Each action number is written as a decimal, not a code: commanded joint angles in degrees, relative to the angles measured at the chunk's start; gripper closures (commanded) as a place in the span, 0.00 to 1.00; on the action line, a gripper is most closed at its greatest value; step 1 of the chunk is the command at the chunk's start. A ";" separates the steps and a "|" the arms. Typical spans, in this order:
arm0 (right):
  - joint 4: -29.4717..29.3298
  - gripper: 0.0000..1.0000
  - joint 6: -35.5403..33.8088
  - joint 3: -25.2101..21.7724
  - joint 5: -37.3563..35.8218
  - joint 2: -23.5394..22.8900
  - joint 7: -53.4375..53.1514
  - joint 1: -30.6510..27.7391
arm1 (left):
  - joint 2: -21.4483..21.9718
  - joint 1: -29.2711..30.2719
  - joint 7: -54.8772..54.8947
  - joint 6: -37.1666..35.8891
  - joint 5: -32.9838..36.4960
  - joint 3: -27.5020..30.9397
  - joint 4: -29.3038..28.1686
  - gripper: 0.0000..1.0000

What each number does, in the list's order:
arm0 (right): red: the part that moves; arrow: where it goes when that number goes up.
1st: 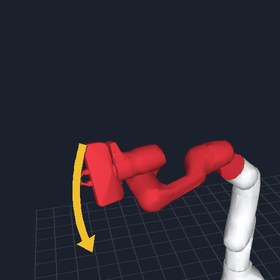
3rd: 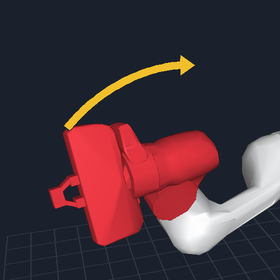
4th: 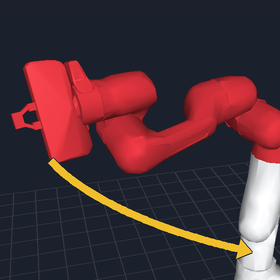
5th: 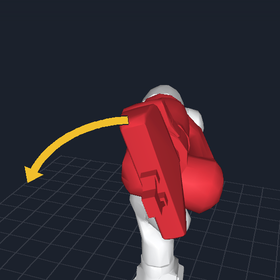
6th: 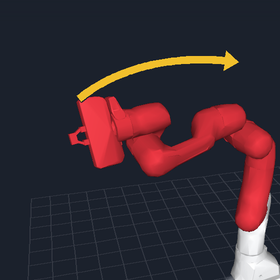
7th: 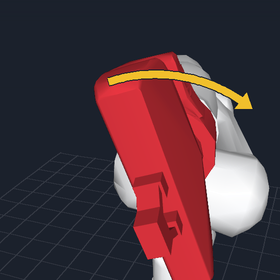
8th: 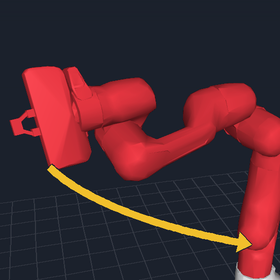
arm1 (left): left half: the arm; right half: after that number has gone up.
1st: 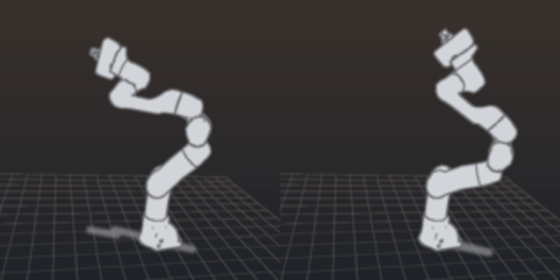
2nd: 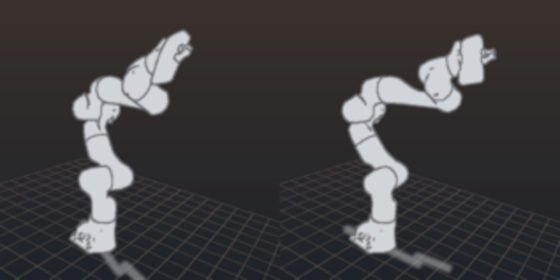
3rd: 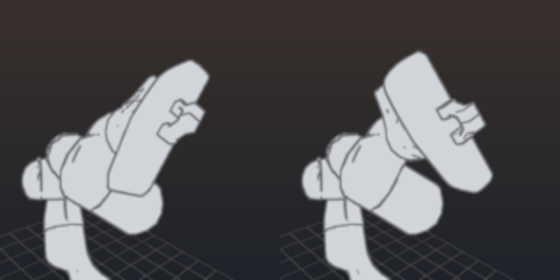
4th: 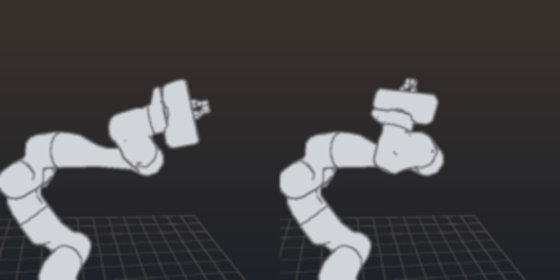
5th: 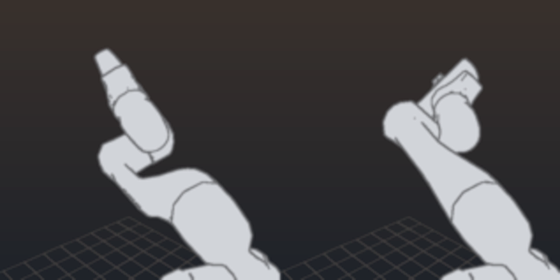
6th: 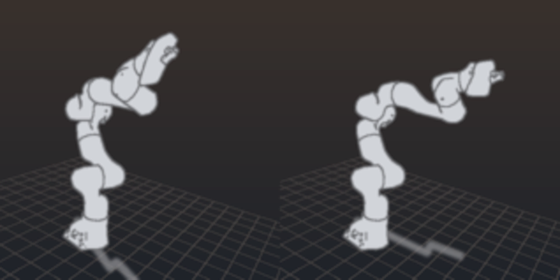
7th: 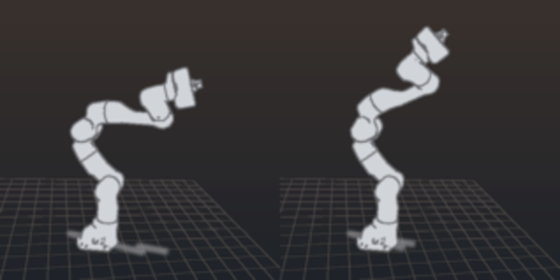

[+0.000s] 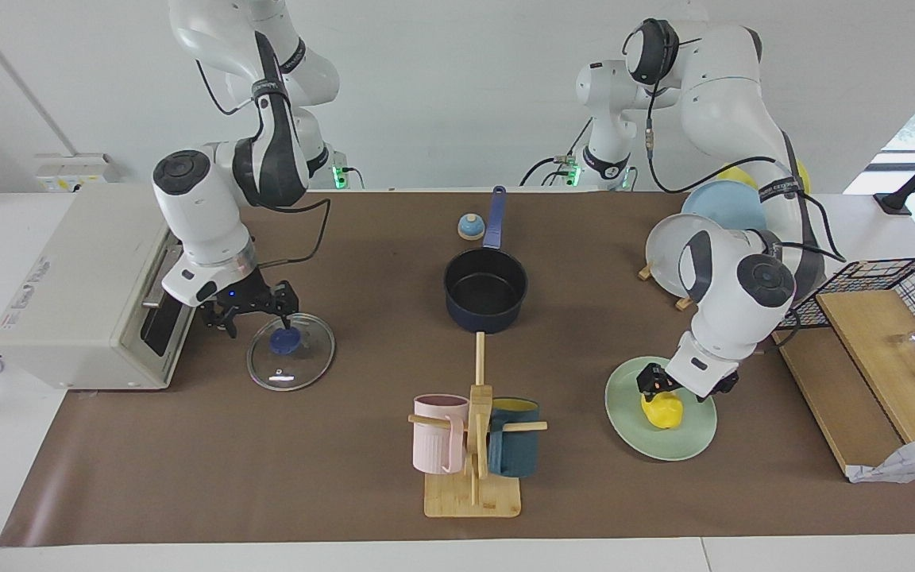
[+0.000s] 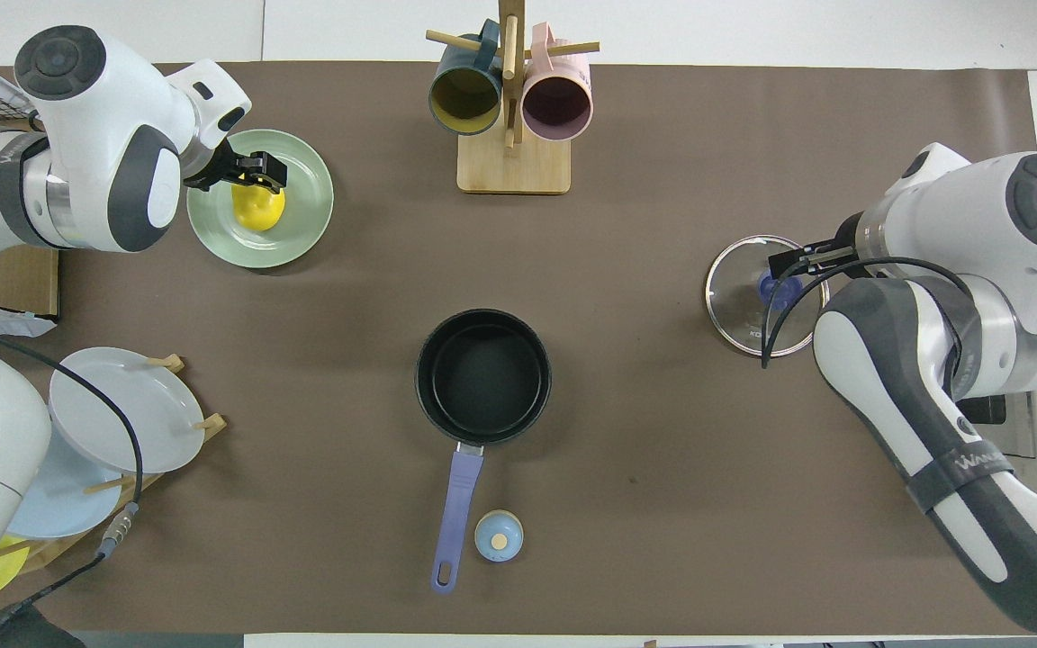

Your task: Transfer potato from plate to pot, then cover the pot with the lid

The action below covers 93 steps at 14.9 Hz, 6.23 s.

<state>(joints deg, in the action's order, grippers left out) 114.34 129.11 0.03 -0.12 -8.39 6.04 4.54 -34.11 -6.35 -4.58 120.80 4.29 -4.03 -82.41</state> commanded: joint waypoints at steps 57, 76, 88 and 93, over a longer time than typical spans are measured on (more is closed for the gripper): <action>-10.54 1.00 -19.69 0.67 -0.23 0.56 -2.34 6.36 | 22.24 -35.83 -33.31 17.64 -8.15 0.86 -40.46 0.03; -14.23 1.00 -14.07 1.20 0.65 -2.33 -29.22 22.42 | 34.89 -7.83 -11.89 -17.79 -8.15 1.13 -16.47 0.00; -28.56 1.00 -17.49 1.28 -4.54 -15.35 -47.87 35.00 | 36.22 4.16 2.91 -29.38 -4.82 1.04 -10.76 0.00; -27.24 1.00 -18.54 1.46 -3.14 -15.35 -47.96 35.36 | 37.01 3.28 1.77 -31.24 -3.67 0.77 -11.37 0.00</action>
<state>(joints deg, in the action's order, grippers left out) 87.50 111.75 1.23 -3.79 -23.55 -40.80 39.90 2.36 -2.63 -1.85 91.14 -0.71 -3.06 -93.60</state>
